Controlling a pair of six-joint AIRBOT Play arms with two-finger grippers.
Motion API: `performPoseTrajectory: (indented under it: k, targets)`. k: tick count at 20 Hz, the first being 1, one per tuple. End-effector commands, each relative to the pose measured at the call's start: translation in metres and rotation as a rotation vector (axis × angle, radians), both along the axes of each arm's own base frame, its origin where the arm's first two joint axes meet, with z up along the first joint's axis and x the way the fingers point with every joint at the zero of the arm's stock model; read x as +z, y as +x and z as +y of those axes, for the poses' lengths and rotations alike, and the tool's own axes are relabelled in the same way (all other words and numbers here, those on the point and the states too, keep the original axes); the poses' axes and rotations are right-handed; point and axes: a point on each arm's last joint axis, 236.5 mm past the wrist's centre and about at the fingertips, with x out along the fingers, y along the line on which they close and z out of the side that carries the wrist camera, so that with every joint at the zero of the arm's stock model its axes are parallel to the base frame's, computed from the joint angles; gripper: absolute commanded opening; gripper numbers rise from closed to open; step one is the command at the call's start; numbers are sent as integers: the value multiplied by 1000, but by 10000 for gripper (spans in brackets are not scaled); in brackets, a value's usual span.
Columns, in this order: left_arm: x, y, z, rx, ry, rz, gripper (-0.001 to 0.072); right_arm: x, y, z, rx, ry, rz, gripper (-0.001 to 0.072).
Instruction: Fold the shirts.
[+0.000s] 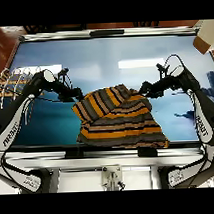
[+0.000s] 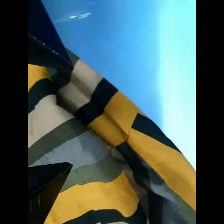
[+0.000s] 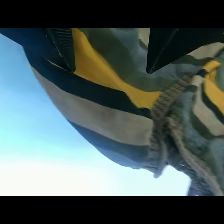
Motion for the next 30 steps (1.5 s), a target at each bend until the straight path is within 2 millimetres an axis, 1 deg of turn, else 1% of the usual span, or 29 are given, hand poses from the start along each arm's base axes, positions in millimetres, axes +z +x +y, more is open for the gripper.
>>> performPoseTrajectory:
  k: [1,2,3,4,5,6,7,8,12,13,14,15,18,20,21,22,23,24,25,26,27,28,29,30]
  targets:
    - [-12,1,-9,-58,-9,-13,707,-16,-10,-7,63,-95,29,567]
    - [-15,2,-9,-54,-8,-15,706,-17,-9,-6,71,-109,20,567]
    - [-17,5,-8,-48,-7,-21,662,-17,-7,-3,73,-109,12,568]
    - [-18,9,-8,-41,-7,-33,593,-17,-5,-4,68,-112,5,567]
    - [-20,12,-8,-34,-7,-44,593,-17,-5,-4,61,-111,7,567]
    - [-20,15,-8,-27,-7,-55,574,-17,-5,-4,59,-112,9,567]
    - [-21,18,-8,-21,-7,-66,486,-17,-5,-4,60,-112,10,565]
    - [-20,21,-8,-11,-8,-74,462,-17,-5,-4,59,-111,9,565]
    - [-12,33,-7,2,-9,-111,466,-17,-5,-4,59,-111,8,563]
    - [-13,36,-4,5,-5,-121,468,-17,-5,-4,59,-110,8,551]
    - [-16,38,0,15,0,-123,487,-16,-5,-3,58,-107,9,482]
    - [-19,40,2,33,-4,-114,487,-16,-5,-3,57,-107,10,427]
    - [-32,37,0,55,-14,-75,487,-16,-5,-3,64,-108,8,428]
    - [-38,34,-10,75,-60,-44,480,-16,-5,-3,63,-108,7,427]
    - [-39,34,-12,81,-72,-38,455,-16,-5,-3,65,-108,7,427]
    - [-39,34,-13,83,-76,-36,377,-16,-5,-3,65,-108,6,427]
    - [-38,34,-13,84,-78,-35,283,-16,-5,-3,64,-108,6,426]
    - [-38,33,-14,82,-82,-30,234,-16,-5,-3,65,-107,6,424]
    - [-38,31,-15,70,-84,-26,208,-16,-6,-1,71,-109,6,332]
    - [-37,27,-18,47,-94,-22,196,-17,-6,1,75,-109,4,301]
    - [-36,23,-20,27,-103,-13,148,-18,-6,5,83,-109,6,300]
    - [-35,18,-23,-3,-111,-2,60,-21,-7,7,93,-110,9,299]
    - [-35,13,-23,-26,-112,9,49,-24,-9,10,100,-109,17,288]
    - [-35,8,-24,-49,-112,20,49,-27,-10,13,109,-111,21,165]
